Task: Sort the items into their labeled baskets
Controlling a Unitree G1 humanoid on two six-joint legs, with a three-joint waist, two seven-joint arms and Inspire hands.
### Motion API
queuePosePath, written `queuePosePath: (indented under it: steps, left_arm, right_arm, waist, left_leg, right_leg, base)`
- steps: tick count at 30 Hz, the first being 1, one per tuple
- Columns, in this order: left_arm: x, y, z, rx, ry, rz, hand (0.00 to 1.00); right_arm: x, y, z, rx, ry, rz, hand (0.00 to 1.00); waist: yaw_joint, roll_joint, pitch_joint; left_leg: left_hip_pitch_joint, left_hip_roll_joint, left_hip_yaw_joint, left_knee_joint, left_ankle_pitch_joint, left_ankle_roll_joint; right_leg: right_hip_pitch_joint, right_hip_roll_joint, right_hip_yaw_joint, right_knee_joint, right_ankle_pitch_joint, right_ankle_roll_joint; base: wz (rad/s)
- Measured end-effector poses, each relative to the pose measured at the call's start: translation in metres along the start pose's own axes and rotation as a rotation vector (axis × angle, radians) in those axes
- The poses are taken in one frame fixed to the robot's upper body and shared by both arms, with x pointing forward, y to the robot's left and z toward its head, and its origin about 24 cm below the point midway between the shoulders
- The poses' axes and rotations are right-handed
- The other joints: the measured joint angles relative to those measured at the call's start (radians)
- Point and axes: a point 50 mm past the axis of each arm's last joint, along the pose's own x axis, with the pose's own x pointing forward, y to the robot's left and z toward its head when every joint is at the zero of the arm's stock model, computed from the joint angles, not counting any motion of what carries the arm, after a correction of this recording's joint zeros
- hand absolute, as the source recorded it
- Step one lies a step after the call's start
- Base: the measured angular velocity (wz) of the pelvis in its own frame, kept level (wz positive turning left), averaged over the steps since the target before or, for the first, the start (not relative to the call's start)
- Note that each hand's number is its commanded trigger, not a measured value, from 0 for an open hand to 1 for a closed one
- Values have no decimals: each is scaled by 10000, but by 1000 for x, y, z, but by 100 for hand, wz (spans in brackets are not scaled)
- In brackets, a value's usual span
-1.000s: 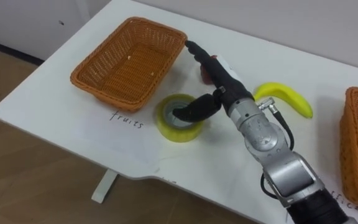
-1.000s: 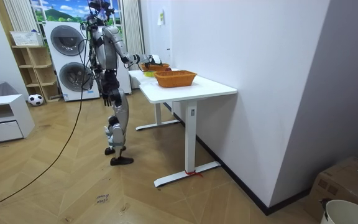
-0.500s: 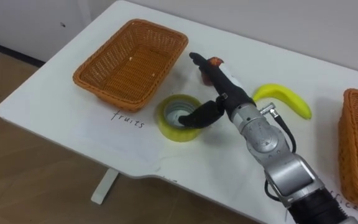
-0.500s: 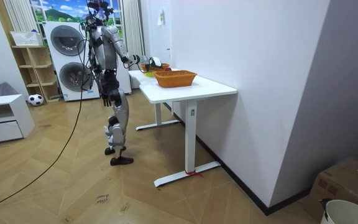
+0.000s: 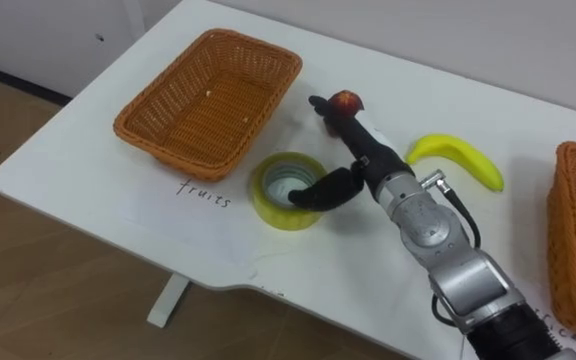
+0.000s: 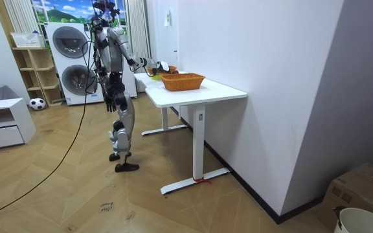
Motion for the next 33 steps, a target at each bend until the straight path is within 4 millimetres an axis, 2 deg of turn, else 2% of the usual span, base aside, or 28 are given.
queuePosePath:
  steps: [9,14,17,20,24,28,33]
  left_arm:
    - [0,1,3,-95,-50,34,0]
    - [0,2,-1,-511,138,93,0]
    - [0,3,-1,-591,153,77,0]
    - [0,4,0,-583,177,68,0]
    - [1,6,-3,-528,313,-31,0]
    - [1,7,-5,-505,472,-245,0]
    - [1,10,-5,-479,579,-304,0]
  right_arm:
    - [0,-1,-5,-271,200,33,0]
    - [0,-2,-5,-713,244,346,0]
    - [0,0,-6,-715,308,697,0]
    - [0,2,-8,-741,487,1061,0]
    - [0,5,-9,-703,617,1613,0]
    - [0,7,-10,-759,747,2268,0]
    - [4,4,-2,-1225,815,2845,0]
  waist:
    - [-26,-11,-15]
    - [23,-86,-127]
    - [22,-136,-158]
    - [18,-182,-145]
    - [17,-300,-34]
    - [32,-457,-30]
    - [36,-467,-34]
  left_leg:
    - [-22,-4,-4,1,-1,-2]
    - [-13,-9,-25,7,0,0]
    - [8,-13,-25,12,2,2]
    - [17,-18,-13,53,5,6]
    - [2,-30,36,101,5,7]
    - [-15,-40,25,79,2,6]
    - [16,-26,8,78,4,5]
  right_leg:
    - [-14,-7,-3,15,-1,1]
    - [-1,-14,-41,18,-1,1]
    - [14,-24,-46,20,-1,2]
    - [40,-56,-212,31,-7,10]
    - [31,-62,-172,18,-17,6]
    - [24,-70,-148,19,-27,-1]
    - [11,-50,-136,31,-26,-2]
  base:
    - [0]
    - [0]
    - [0]
    - [0]
    - [-4]
    - [0]
    - [0]
